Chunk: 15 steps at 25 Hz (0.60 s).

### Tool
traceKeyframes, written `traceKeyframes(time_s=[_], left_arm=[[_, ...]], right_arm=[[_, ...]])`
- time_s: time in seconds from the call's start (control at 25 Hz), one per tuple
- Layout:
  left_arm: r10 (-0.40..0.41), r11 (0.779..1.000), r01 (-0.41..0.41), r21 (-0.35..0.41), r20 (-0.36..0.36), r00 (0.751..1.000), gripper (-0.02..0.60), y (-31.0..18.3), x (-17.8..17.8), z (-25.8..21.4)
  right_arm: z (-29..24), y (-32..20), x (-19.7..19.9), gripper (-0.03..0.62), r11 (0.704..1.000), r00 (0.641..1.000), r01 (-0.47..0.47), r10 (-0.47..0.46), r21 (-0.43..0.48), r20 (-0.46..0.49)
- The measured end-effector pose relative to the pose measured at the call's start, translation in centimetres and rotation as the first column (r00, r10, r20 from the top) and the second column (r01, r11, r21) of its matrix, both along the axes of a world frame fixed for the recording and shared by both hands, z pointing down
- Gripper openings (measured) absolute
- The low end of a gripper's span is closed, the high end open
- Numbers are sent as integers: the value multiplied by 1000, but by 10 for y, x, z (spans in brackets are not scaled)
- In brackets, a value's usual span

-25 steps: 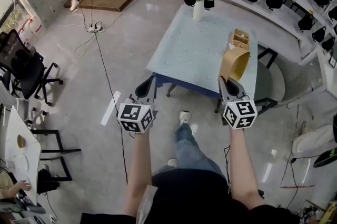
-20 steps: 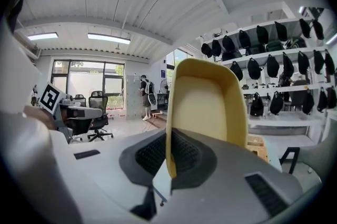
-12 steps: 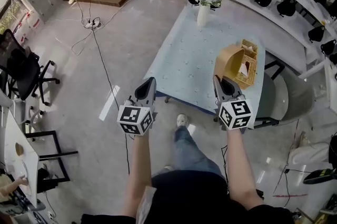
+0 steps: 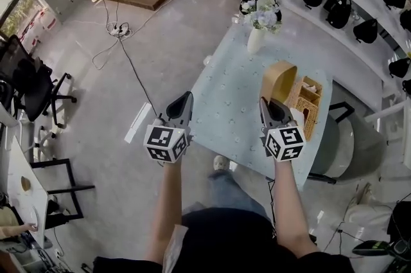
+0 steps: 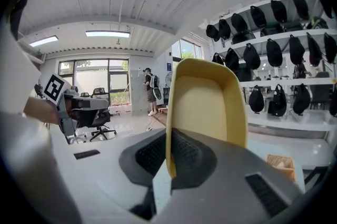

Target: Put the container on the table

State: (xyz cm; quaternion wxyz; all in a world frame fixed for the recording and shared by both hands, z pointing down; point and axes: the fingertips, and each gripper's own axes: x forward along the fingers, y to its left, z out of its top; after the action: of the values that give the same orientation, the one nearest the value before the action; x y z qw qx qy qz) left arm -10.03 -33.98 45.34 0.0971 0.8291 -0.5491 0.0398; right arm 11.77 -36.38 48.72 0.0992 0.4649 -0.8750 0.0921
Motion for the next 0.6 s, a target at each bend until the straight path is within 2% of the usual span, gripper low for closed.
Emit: traceKeyframes(time_s=[0.24,0.6], left_arm=[[-5,1000,6,-8,38,999,9,-44,8,0],[12,999,-12,-41,15,1000,9,-73,16,13]], right_arm=[[14,-44,6,2,1000,1000,10,-9,-27,24],[24,-66,1,2,998,999,30,-32,-60,-20]])
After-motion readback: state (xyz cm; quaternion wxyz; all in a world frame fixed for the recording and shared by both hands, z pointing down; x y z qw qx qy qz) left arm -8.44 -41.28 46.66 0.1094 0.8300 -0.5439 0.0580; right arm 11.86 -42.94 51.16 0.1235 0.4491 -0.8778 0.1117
